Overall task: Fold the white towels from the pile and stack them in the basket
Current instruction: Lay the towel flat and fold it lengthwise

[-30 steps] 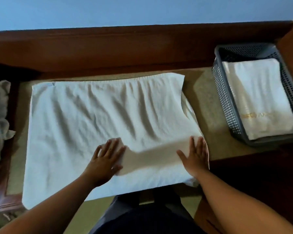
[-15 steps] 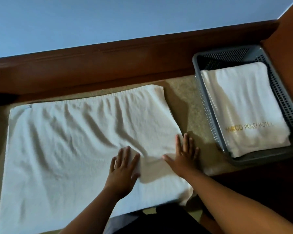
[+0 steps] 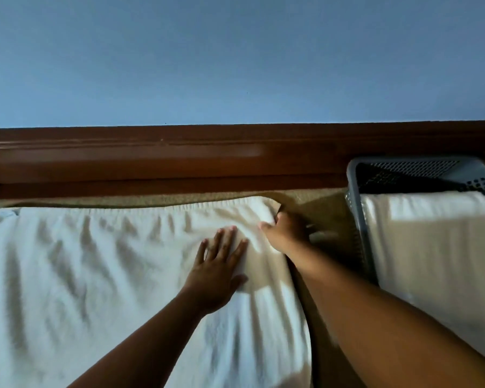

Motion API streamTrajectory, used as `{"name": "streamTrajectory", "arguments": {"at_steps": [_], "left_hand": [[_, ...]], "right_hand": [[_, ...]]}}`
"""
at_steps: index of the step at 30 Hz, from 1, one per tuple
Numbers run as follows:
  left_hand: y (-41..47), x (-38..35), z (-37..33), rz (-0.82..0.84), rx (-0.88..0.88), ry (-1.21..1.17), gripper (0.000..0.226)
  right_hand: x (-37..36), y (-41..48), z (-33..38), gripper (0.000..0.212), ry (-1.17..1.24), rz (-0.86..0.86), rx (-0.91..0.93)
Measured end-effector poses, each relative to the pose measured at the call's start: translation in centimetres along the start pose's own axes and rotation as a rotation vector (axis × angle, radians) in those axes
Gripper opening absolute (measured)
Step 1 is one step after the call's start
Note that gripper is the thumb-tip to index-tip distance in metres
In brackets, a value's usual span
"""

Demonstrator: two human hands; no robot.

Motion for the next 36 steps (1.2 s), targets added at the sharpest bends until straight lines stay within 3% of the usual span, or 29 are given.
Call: {"name": "streamTrajectory", "arguments": {"at_steps": [3,7,11,14,17,24,32,36], "left_hand": [[-0.1,0.0,0.0,0.004,-0.014,0.005,0.077],[-1.7,0.1,-0.4,0.003,-0.01,0.009,0.075],[-4.7,-0.8,-2.5,0.09,-0.03,0.032,0.075],[-8.3,-2.1,-5.1,0.135,-0.094,0.05,0.077],[-12.5,-4.0,-8.1,0.204,-0.135,0.074,0.077],[-19.8,-7.9,-14.1,0.332,-0.213,0.127,0.078],[-22.2,-8.3,-16.6,0.44,-0.234,0.18,0.078],[-22.8,-8.1,-17.2,0.45,-0.192,0.157,0.076]], "right_hand": [[-0.3,1.3,0.4,0.065,0.02,-0.019,-0.06],[0.6,-0.2,-0.1,0.057,-0.048,0.059,0.018],[-0.1,-4.8,-3.5,0.084,-0.06,0.07,0.077],[-2.4,-9.9,-8.3,0.089,0.017,0.097,0.118],[-4.6,-15.5,-13.7,0.09,0.067,0.125,0.131],[-8.6,-26.4,-23.7,0.087,-0.061,0.108,0.105],[-9.2,-29.3,-26.7,0.073,0.047,-0.055,0.122],[-9.1,-29.2,-27.5,0.063,0.064,-0.05,0.152]]}}
Point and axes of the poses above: each hand's wrist, its own y-axis towards the middle knuckle, its own x-axis out of the back of the hand, z = x × y, the point moved 5 cm from there along y, towards the middle knuckle, and after that the axes turned 1 degree about y, right-handed, at the moved point
